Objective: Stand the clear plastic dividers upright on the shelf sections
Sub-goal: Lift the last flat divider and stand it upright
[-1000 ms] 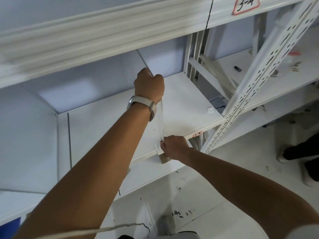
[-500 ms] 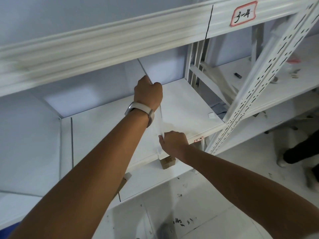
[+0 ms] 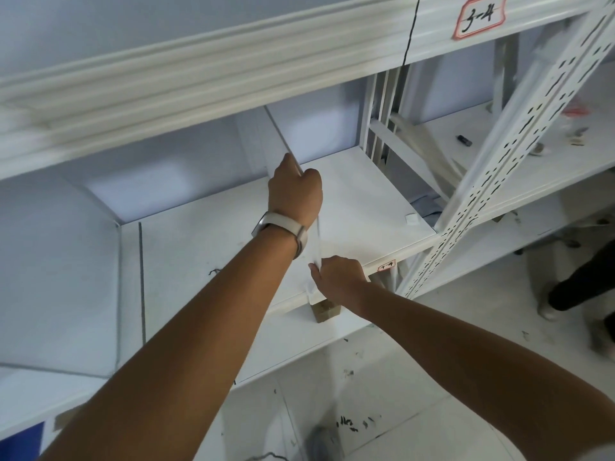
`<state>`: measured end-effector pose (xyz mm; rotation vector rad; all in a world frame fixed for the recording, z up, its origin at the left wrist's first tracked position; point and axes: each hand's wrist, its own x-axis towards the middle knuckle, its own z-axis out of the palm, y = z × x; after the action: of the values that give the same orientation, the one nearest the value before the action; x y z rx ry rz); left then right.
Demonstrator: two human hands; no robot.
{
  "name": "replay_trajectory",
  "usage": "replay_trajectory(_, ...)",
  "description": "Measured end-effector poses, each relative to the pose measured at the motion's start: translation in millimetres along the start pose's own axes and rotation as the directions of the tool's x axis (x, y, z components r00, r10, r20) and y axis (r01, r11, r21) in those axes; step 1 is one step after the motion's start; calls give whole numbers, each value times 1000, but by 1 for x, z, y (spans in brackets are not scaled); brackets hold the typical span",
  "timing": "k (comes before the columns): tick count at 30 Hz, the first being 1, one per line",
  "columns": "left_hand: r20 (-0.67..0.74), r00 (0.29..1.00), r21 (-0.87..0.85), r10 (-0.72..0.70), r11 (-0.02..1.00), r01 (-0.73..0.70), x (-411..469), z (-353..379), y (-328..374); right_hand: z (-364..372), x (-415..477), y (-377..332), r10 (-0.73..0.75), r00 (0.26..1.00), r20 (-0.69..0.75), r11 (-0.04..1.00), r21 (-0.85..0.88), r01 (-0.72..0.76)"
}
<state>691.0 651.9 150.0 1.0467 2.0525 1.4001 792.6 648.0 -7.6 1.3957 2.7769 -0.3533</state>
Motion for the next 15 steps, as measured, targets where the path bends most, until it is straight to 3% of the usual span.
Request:
replay_trajectory(9, 1, 1000, -41, -29, 999, 29, 4, -5, -7, 2, 3, -1, 12, 1000, 16, 999, -43, -11)
replay_trajectory(15, 26, 997, 40, -71, 997, 70, -3, -18, -4, -8, -2, -4, 40, 993, 112, 992, -125, -26)
